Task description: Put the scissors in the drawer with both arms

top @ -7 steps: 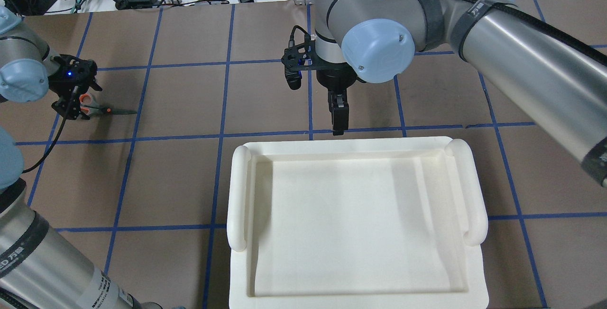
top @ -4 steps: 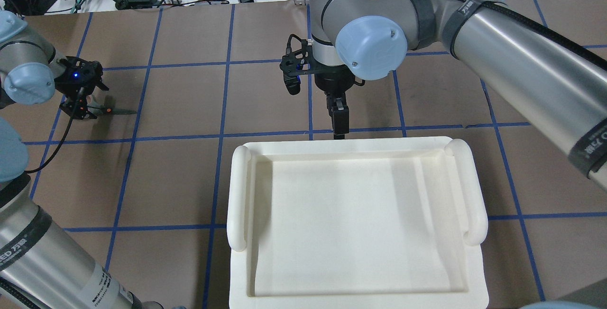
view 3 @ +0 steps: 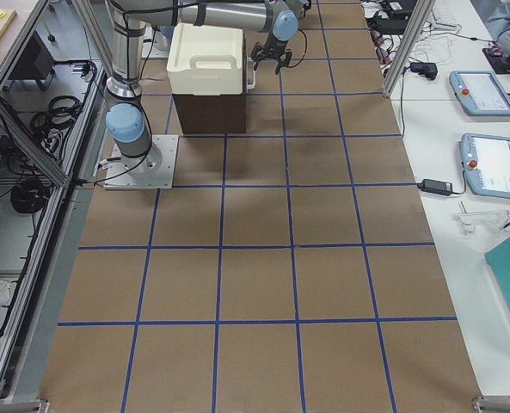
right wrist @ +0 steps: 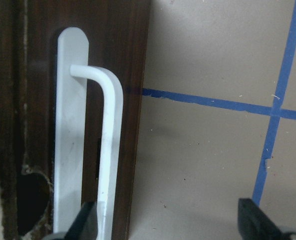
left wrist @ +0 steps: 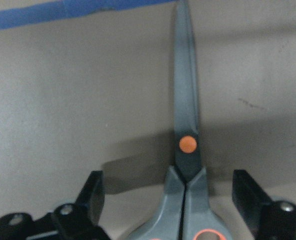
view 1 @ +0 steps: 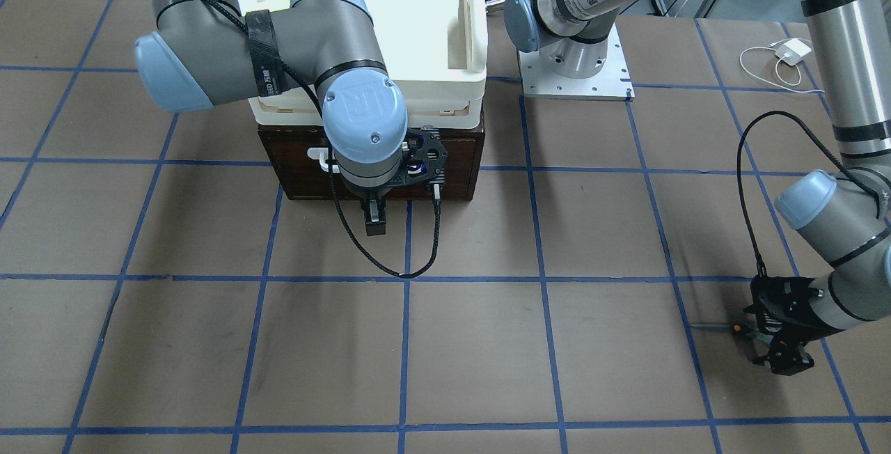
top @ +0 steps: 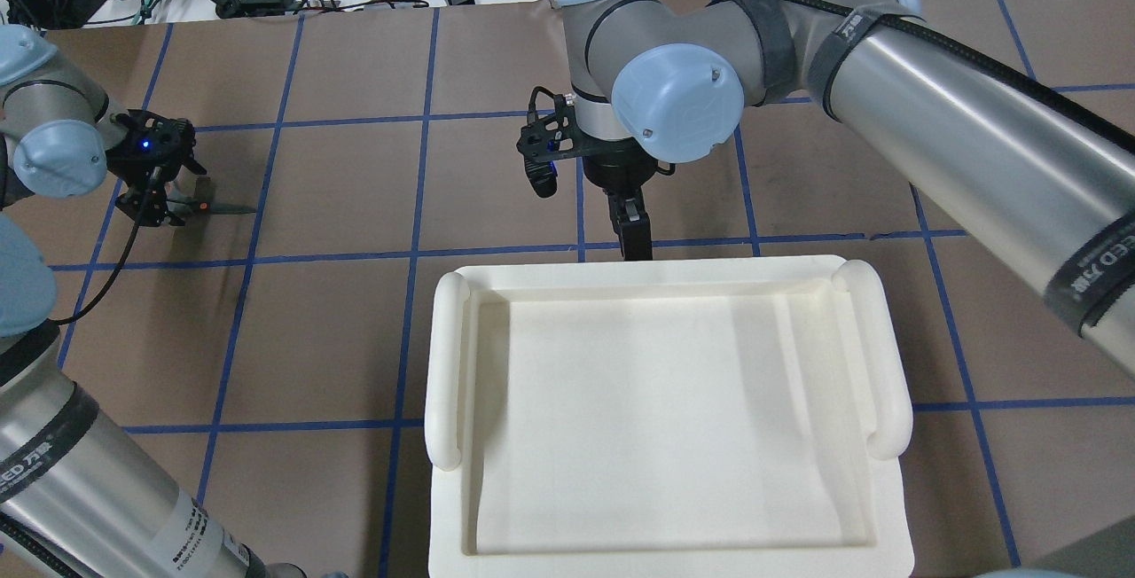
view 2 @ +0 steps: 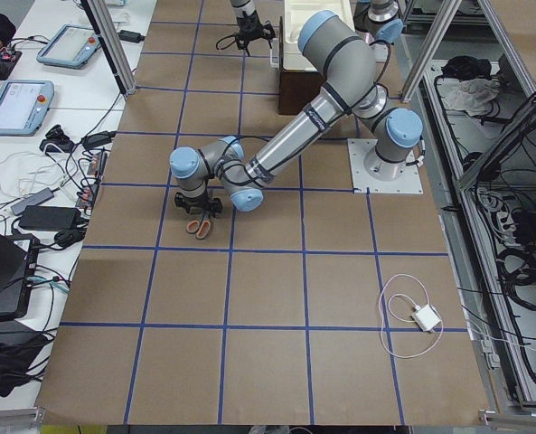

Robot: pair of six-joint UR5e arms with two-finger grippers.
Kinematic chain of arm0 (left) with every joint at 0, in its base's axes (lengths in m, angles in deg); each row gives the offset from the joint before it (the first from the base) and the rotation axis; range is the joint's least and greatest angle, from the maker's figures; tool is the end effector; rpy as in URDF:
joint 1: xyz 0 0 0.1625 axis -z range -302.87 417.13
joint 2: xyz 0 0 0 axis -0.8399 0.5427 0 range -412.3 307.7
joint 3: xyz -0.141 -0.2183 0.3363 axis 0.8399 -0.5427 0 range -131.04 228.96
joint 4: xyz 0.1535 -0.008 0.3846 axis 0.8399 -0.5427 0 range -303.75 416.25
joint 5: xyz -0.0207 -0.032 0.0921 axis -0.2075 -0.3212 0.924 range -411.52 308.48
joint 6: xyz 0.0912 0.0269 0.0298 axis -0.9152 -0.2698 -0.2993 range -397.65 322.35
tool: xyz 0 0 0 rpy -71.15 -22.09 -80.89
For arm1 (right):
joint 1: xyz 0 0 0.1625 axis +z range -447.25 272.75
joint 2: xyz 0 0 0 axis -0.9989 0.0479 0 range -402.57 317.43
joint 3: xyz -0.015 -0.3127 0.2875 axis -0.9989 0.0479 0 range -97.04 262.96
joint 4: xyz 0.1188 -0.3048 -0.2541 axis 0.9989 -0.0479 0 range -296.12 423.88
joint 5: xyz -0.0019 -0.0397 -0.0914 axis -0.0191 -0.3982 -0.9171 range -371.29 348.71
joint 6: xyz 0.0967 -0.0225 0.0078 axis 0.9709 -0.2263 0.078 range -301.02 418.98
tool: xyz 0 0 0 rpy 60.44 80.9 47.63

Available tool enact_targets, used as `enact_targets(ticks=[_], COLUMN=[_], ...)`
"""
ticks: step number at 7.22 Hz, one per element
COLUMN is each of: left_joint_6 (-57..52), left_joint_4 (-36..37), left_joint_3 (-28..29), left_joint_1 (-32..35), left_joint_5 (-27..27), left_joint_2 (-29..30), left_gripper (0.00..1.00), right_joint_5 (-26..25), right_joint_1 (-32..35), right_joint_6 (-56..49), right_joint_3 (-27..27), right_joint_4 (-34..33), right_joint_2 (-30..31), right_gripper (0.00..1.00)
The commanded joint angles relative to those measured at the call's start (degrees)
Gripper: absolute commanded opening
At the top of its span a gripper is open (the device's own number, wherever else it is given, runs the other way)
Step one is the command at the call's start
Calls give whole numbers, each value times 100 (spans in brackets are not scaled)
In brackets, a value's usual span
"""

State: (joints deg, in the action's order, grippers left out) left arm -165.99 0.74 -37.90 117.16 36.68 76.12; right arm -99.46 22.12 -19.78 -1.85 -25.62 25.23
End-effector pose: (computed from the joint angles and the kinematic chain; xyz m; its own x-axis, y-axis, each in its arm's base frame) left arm 0.2228 -0.6594 0.1680 0.1451 0.9894 -0.0086 0.9888 -0.1453 -0.0334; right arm 0.3280 -0.5215 0.3165 0.1259 -0.9453 -0.3010 -0.9896 -0.1410 0.0288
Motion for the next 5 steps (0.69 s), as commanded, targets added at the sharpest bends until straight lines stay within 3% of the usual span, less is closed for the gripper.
enact_targets(ticks=[1, 3, 5], left_joint_6=[-7, -164, -174], left_joint_4=[14, 32, -12], left_joint_3=[3, 3, 3], left_joint_1=[0, 0, 44], left_joint_5=[65, 127, 127], left_joint_2=[-36, -36, -106], left_gripper=[37, 0, 0], right_joint_5=[2, 2, 2], right_joint_1=[6, 6, 6], right_joint_6=[2, 19, 11], right_joint_3=[-71, -115, -150], right_joint_4=[37, 46, 46], right_joint_2=[-4, -4, -4], right_gripper=[100, 100, 100])
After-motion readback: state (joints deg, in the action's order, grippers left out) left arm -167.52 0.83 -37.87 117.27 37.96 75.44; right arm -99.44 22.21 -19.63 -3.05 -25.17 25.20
